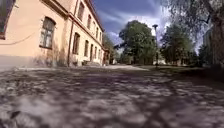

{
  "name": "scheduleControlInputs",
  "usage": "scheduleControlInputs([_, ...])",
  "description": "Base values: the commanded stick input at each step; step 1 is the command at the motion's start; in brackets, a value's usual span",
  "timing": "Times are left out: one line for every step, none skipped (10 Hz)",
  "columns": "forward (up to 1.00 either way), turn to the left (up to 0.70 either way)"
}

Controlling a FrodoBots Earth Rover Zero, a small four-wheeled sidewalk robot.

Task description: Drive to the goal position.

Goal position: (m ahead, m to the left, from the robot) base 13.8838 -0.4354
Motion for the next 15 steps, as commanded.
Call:
scheduleControlInputs([0.7, 0.41])
scheduleControlInputs([0.7, 0.41])
scheduleControlInputs([0.7, 0.41])
scheduleControlInputs([0.7, 0.41])
scheduleControlInputs([0.7, 0.41])
scheduleControlInputs([0.7, 0.41])
scheduleControlInputs([0.7, 0.39])
scheduleControlInputs([0.7, 0.33])
scheduleControlInputs([0.7, 0.06])
scheduleControlInputs([0.7, 0.06])
scheduleControlInputs([0.7, 0.06])
scheduleControlInputs([0.7, 0.06])
scheduleControlInputs([0.7, 0.06])
scheduleControlInputs([0.7, 0.06])
scheduleControlInputs([0.7, 0.03])
